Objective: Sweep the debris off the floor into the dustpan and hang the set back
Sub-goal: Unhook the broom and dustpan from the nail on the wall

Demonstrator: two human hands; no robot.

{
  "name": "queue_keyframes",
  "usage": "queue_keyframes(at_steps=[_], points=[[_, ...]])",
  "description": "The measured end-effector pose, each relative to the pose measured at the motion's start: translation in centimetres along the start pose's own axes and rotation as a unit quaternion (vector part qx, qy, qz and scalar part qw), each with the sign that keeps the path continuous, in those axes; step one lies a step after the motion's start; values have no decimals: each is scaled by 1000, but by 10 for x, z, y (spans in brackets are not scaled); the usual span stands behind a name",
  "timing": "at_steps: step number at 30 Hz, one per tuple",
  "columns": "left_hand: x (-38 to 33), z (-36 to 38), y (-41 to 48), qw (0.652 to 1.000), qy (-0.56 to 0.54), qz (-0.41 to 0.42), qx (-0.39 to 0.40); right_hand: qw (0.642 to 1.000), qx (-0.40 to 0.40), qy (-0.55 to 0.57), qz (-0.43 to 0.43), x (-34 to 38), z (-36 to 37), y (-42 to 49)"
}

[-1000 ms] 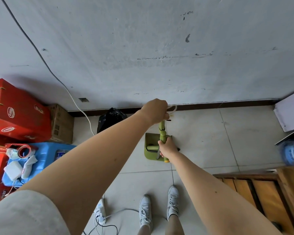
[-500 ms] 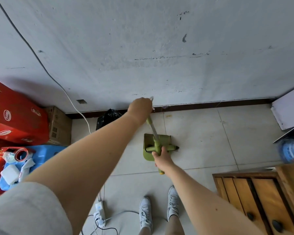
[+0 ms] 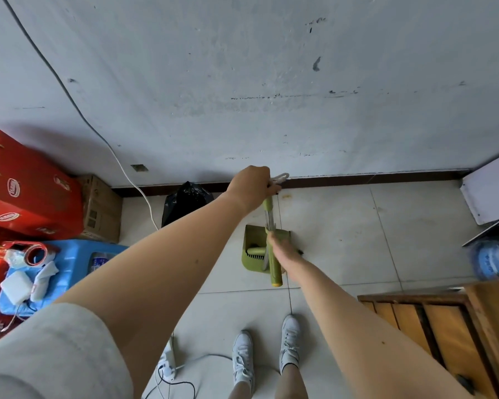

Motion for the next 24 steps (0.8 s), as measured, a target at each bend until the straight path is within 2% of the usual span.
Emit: queue_keyframes(at_steps=[2,3,5,6,9,12,14,16,20,24], points=[[2,10,-6,998,-54,4,17,992,-99,70,-13,24,-49,0],[0,16,-10,996,-91,5,23,985,-94,144,-5,36,-64,0],[-5,25,-14,988,-151,3,27,957,15,286,42,58,-67,-4],[-7,28,-14,985,-168,2,31,947,64,306,69,67,-67,-11],[-6,33,-17,978,-197,-3,73,957,131,230,119,75,-74,-21],[9,38,-25,954,-283,-45,92,961,162,174,142,72,-71,-20],[23,54,-30,958,-257,-88,96,963,180,142,140,73,-62,-17],[39,82,-38,966,-176,-144,121,962,179,136,155,70,-56,-12],[50,150,-57,929,-195,-242,199,971,144,98,164,77,-67,5],[39,198,-59,891,-254,-295,234,973,165,-9,162,94,-83,16]])
Point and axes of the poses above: each hand's wrist, its own y-axis towards the middle knuckle, its own z-axis out of the palm, x = y × z, the point moved 10 cm from there along y, towards the middle knuckle, and after that the axes turned 8 degrees about -y, right-handed, at the moved point
